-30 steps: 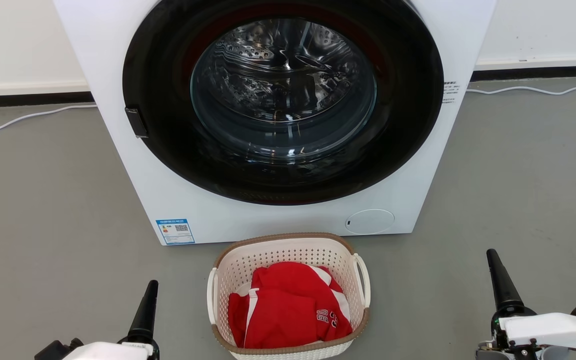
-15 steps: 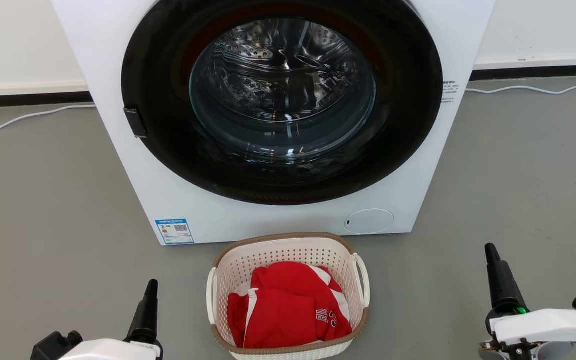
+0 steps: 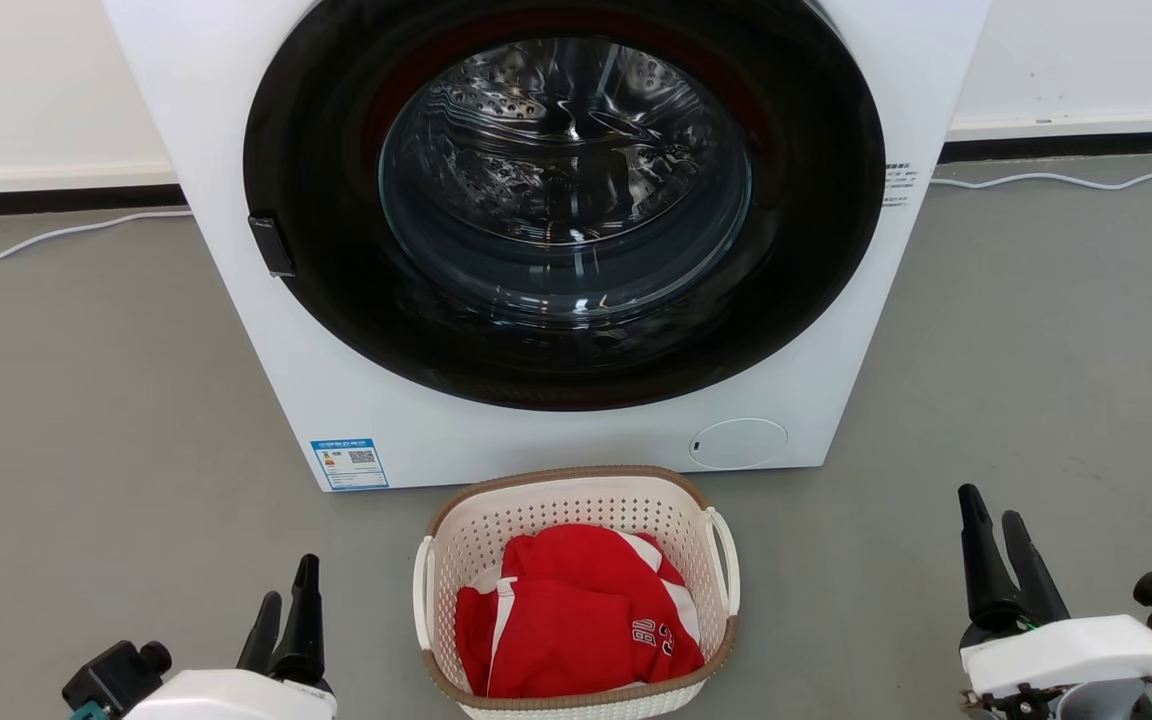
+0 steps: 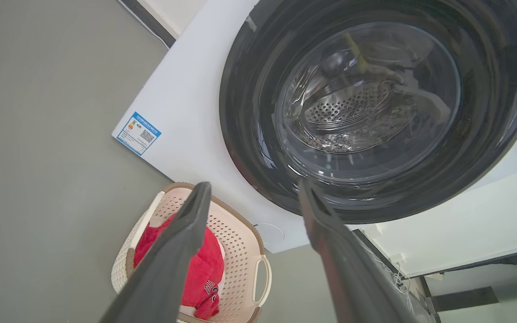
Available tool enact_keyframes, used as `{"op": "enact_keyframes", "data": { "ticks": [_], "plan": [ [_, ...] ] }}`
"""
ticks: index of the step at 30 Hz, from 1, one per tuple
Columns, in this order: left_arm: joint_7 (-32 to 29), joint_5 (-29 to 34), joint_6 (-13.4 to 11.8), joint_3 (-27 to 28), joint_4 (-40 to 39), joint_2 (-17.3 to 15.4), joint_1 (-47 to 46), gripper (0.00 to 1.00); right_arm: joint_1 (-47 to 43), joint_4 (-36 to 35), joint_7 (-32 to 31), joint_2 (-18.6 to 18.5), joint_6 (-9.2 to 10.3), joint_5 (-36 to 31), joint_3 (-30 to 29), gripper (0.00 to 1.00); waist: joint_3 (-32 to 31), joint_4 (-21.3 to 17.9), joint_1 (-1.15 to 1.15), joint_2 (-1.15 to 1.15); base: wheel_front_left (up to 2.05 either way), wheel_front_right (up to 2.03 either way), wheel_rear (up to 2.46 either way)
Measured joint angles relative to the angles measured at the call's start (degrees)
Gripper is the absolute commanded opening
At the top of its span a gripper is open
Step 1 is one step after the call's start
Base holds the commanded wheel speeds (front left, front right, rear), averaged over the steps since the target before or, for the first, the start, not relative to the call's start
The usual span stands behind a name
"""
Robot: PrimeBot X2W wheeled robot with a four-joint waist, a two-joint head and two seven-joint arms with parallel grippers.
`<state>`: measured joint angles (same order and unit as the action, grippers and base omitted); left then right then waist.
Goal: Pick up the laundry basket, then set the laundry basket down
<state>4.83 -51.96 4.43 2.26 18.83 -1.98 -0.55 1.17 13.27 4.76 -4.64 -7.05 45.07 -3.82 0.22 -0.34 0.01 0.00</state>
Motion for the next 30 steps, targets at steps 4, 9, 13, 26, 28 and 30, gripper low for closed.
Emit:
{"op": "enact_keyframes", "data": {
  "ticks": [4,9,13,26,28,30],
  "plan": [
    [0.8,3.1,-0.2,0.0,-0.1,0.0,0.0,1.00,0.0,0.0,0.8,-0.2,0.00,-2.8,0.1,1.00,-0.1,0.0,0.00,0.00,0.00,0.00,0.00],
    [1.6,6.1,-0.4,0.0,-0.2,0.0,0.0,1.00,0.0,0.0,1.4,-0.2,0.00,-5.7,0.1,1.00,-0.2,0.0,0.00,0.00,0.00,0.00,0.00],
    [2.3,8.8,-0.4,0.0,-0.3,0.0,0.0,1.00,0.0,0.0,1.9,-0.2,0.00,-8.8,0.1,1.00,-0.2,-0.1,0.00,0.00,0.00,0.00,0.00],
    [4.4,18.3,-0.7,0.3,-0.2,-0.1,0.0,1.00,-1.3,0.2,4.3,-0.4,-0.01,-18.8,0.0,1.00,-0.3,-0.5,0.00,0.00,0.00,0.00,0.00],
    [4.8,19.7,-0.7,0.4,-0.1,-0.1,0.0,1.00,-1.2,0.1,4.7,-0.4,-0.01,-20.1,0.0,1.00,-0.3,-0.5,0.00,0.00,0.00,0.00,0.00],
    [5.1,21.0,-0.7,0.3,-0.1,-0.1,0.0,1.00,-1.2,0.2,4.9,-0.4,-0.01,-21.3,0.0,1.00,-0.3,-0.5,0.00,0.00,0.00,0.00,0.00]
  ]
}}
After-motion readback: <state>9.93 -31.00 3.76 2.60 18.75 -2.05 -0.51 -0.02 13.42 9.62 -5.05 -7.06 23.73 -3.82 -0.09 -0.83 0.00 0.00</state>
